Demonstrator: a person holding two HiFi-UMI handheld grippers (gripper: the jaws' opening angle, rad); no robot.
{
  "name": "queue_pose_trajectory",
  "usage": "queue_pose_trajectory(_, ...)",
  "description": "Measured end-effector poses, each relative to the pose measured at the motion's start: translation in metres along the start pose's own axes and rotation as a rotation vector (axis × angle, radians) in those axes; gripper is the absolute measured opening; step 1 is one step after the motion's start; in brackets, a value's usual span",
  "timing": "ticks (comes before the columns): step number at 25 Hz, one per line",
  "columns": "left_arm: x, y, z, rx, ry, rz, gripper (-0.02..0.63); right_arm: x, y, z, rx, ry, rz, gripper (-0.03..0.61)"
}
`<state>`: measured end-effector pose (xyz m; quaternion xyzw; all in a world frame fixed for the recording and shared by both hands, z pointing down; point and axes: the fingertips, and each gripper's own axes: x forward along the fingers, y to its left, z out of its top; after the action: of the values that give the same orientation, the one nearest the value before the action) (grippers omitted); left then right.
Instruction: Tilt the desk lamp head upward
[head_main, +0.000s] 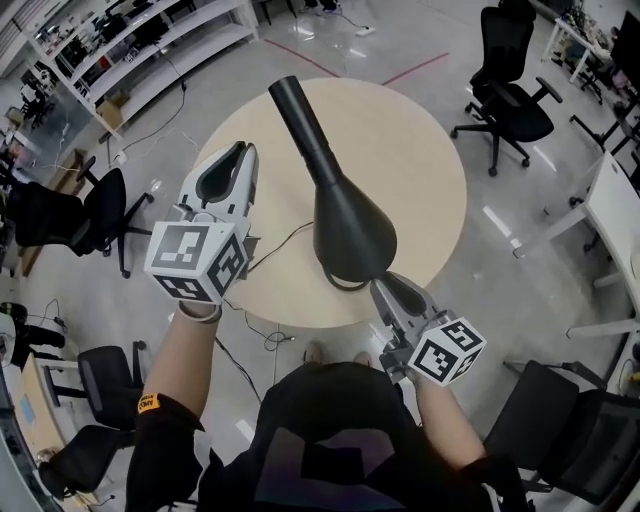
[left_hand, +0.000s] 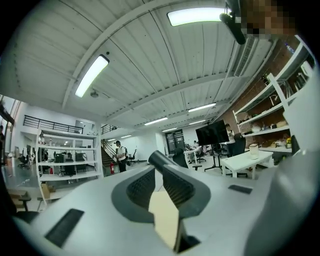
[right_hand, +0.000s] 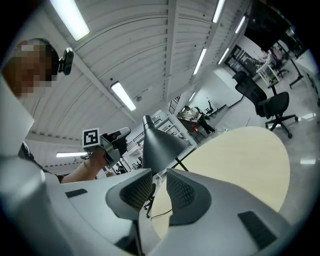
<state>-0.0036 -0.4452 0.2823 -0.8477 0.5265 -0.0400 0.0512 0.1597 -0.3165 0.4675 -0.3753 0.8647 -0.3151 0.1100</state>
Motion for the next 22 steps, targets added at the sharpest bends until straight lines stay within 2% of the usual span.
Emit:
queue_pose_trajectory(3,0.023,0.01,0.031,0.027,-0.029,-0.054,0.099,0.004,0.009,0.002,0.08,-0.025,0.06,0.074)
queue_pose_trajectory(7,0.051,0.013,0.056,0.059,-0.04,-0.129,0.121,0.009,0.019,0.006,0.113,-0.062,0.087,0.074)
queue_pose_trajectory(10,0.072,0.015,0.059,0.066,-0.019,-0.173,0.125,0.013,0.019,0.006,0.151,-0.083,0.086,0.074)
queue_pose_trajectory(16,0.105,0.027,0.055,0.062,0.021,-0.198,0.131,0.023,0.026,0.006,0.201,-0.115,0.112,0.074)
queue_pose_trajectory(22,0.114,0.024,0.049,0.032,0.031,-0.29,0.13,0.016,0.028,0.012,0.24,-0.176,0.122,0.074)
